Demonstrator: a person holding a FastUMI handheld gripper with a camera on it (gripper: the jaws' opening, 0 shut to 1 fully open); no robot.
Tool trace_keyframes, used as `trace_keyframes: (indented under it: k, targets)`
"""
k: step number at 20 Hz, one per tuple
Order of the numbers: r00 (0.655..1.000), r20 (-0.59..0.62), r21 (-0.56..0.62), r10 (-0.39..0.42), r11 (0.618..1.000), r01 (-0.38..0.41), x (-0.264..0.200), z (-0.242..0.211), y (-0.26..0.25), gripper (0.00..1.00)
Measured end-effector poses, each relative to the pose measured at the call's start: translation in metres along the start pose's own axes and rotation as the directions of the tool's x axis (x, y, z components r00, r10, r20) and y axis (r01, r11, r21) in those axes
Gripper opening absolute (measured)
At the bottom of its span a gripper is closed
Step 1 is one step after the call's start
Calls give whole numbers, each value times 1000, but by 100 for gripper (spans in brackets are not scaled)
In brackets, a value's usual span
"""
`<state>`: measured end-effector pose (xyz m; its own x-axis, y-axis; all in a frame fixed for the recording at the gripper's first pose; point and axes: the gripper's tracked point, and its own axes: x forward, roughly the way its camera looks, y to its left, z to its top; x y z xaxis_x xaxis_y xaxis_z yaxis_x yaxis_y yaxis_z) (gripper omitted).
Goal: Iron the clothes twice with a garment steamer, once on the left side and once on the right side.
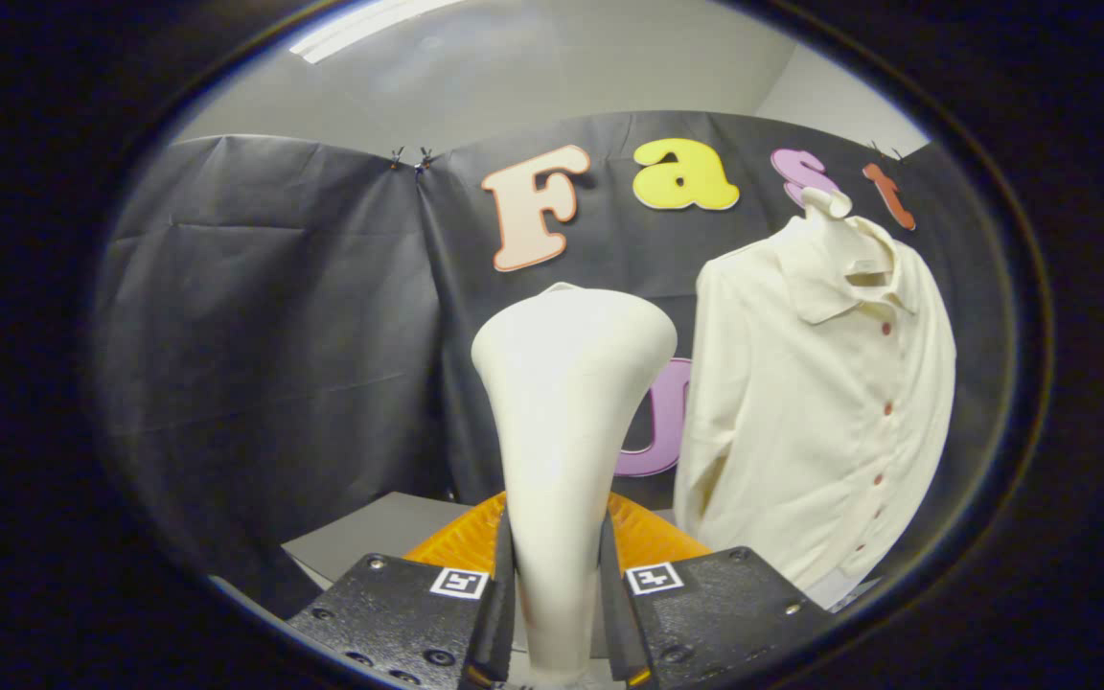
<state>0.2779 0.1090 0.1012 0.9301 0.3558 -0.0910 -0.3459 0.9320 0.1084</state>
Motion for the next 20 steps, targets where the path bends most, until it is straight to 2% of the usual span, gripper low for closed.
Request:
trace_keyframes:
  k: [6, 8, 14, 20]
  targets:
    - [976, 17, -23, -215, 976, 215, 14, 13, -122, 38]
    - [966, 8, -12, -257, 966, 257, 25, 9, -148, 38]
    - [966, -8, 28, -258, 966, 259, 58, -14, -171, 39]
    - [977, -33, 59, -211, 975, 213, 57, -43, -171, 39]
